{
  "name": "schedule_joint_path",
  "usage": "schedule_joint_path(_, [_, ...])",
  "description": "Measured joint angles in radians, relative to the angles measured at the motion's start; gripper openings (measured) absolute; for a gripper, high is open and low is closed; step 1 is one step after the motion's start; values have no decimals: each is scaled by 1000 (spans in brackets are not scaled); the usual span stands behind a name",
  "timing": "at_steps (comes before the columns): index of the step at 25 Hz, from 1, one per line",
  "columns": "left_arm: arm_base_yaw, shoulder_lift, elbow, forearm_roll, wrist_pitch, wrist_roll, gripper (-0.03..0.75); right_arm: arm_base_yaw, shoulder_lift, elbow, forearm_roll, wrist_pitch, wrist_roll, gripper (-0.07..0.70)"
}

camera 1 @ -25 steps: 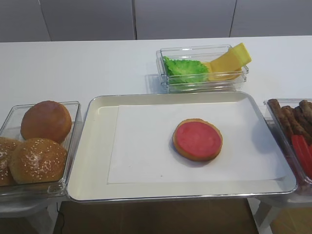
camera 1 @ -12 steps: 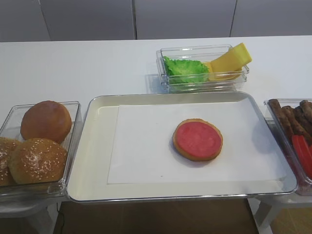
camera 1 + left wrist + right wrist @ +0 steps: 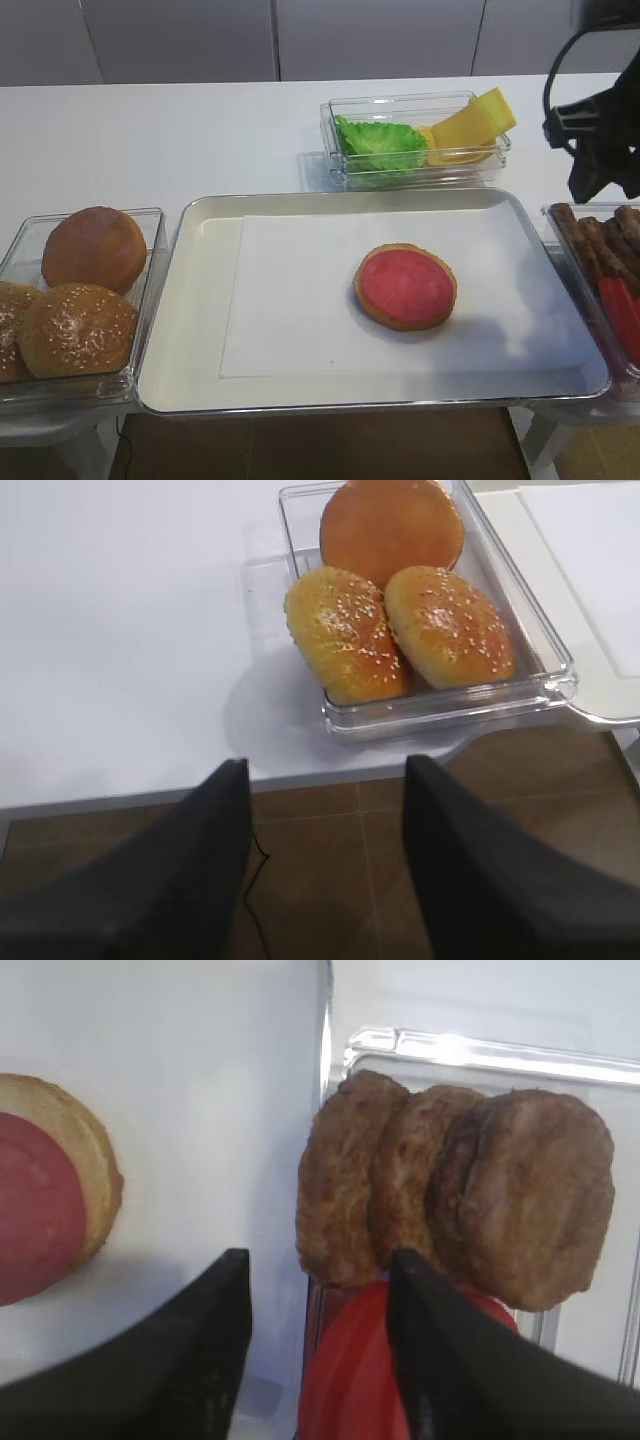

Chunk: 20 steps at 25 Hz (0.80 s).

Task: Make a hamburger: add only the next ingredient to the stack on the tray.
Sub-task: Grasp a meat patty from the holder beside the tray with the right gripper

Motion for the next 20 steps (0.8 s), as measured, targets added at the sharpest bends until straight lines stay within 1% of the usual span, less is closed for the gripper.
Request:
schedule_joint_path(3, [0,0,0,0,0,0,370,2,47,0,-12,-15,2,334])
schedule_joint_path(8, [0,0,0,0,0,0,370,8,101,-2,-39,-56,4,334])
schedule_joint_path(14, [0,0,0,0,0,0,370,9,150,-6,-62,-84,4,334])
schedule_joint_path(20, [0,0,0,0,0,0,370,9,184,-9,-73,-88,4,334])
